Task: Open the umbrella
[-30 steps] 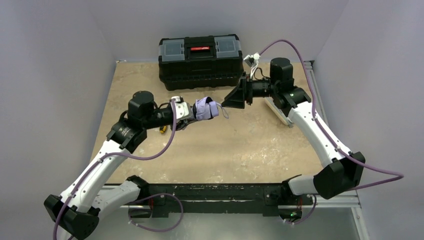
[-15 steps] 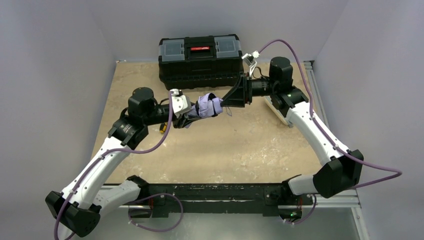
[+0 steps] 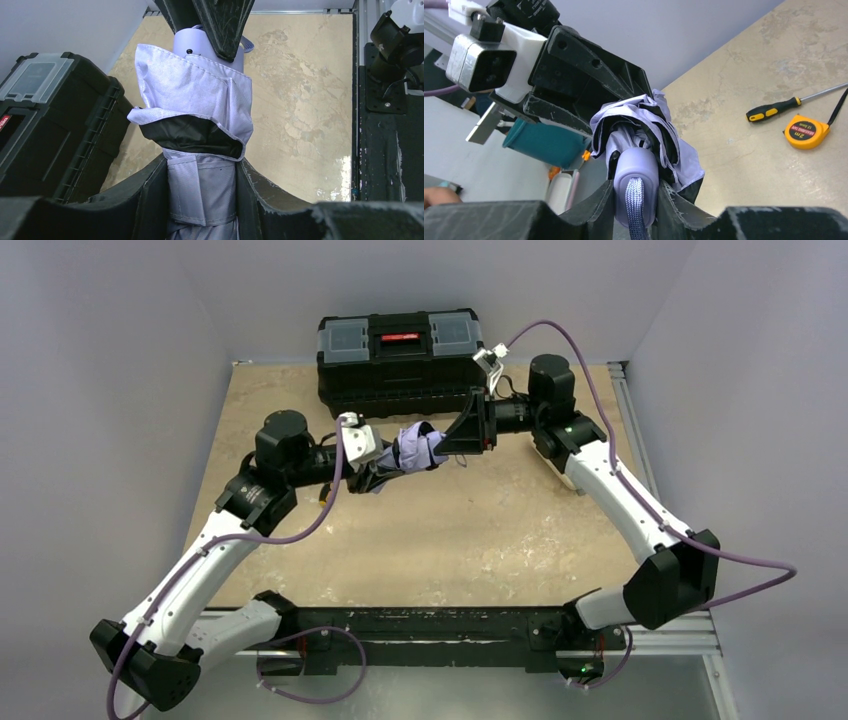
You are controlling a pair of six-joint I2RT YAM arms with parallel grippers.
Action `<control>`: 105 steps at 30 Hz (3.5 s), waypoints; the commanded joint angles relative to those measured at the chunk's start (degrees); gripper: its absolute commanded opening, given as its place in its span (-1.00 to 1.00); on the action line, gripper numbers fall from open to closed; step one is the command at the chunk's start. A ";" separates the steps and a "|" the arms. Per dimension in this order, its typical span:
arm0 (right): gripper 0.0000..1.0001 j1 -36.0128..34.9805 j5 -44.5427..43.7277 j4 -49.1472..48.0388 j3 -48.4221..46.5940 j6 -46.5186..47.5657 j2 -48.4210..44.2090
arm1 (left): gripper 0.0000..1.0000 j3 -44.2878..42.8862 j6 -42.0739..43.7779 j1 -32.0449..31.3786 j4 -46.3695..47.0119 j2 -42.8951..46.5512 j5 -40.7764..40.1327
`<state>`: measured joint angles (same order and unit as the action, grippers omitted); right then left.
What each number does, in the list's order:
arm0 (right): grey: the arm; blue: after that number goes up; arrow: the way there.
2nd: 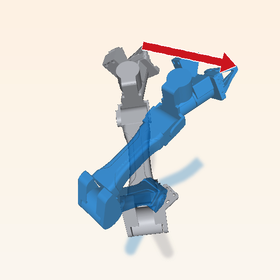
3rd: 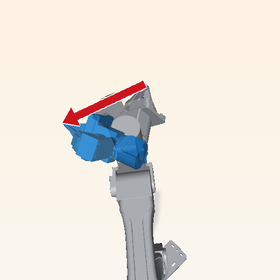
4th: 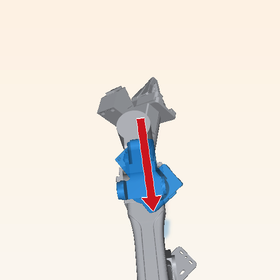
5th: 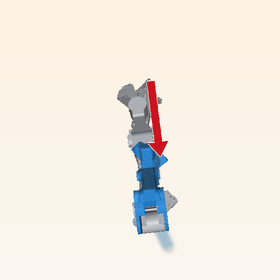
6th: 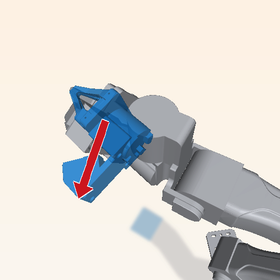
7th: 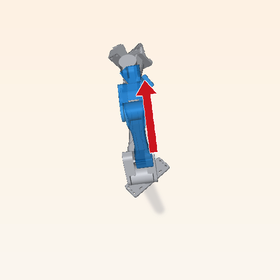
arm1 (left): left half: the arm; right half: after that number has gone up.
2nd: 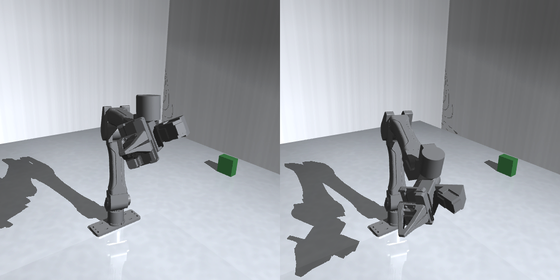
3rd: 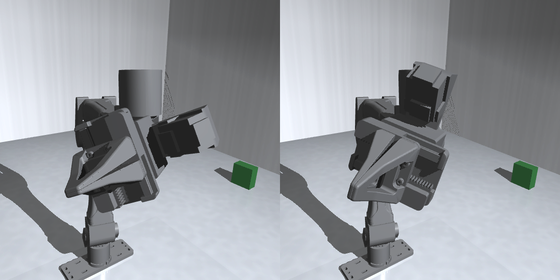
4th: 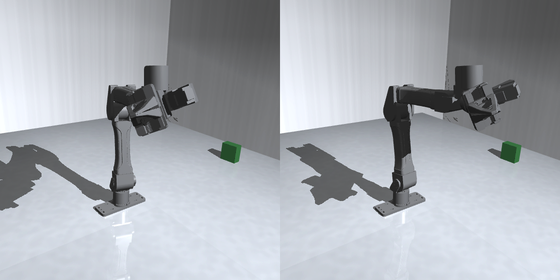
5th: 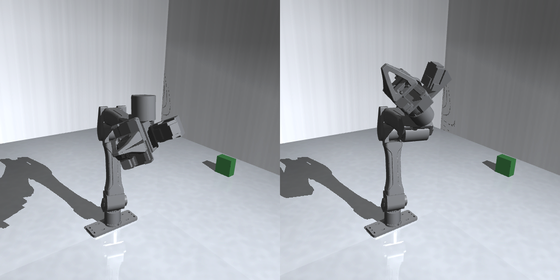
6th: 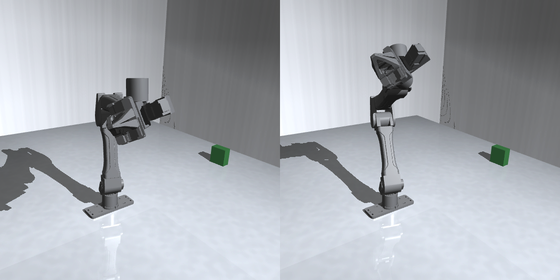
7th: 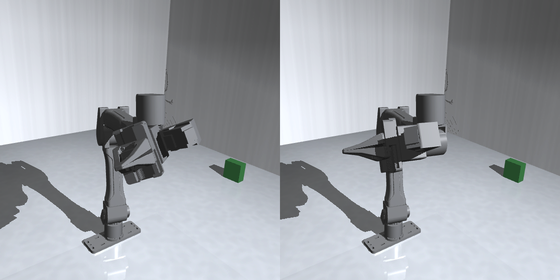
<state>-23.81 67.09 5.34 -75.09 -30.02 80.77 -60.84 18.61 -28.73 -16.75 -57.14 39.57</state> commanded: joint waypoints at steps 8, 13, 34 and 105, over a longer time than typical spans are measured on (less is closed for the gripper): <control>-1.00 5.97 5.36 3.63 -3.29 5.31 -0.83 | -1.00 -0.27 -0.72 2.79 1.96 0.76 1.91; -1.00 16.28 8.97 29.89 -8.06 26.13 0.97 | -1.00 2.82 6.11 10.06 -2.29 1.82 6.24; 0.71 15.70 -18.92 32.95 -18.70 64.70 -4.54 | -1.00 -9.06 7.23 16.30 -18.31 -7.90 7.88; -0.04 14.67 -59.17 44.95 -0.07 116.53 -7.38 | -1.00 -15.14 25.81 18.62 -36.91 -12.47 5.37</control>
<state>-10.59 11.44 46.35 -73.30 84.73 73.25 -74.15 42.72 -11.73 -53.30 -71.24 45.08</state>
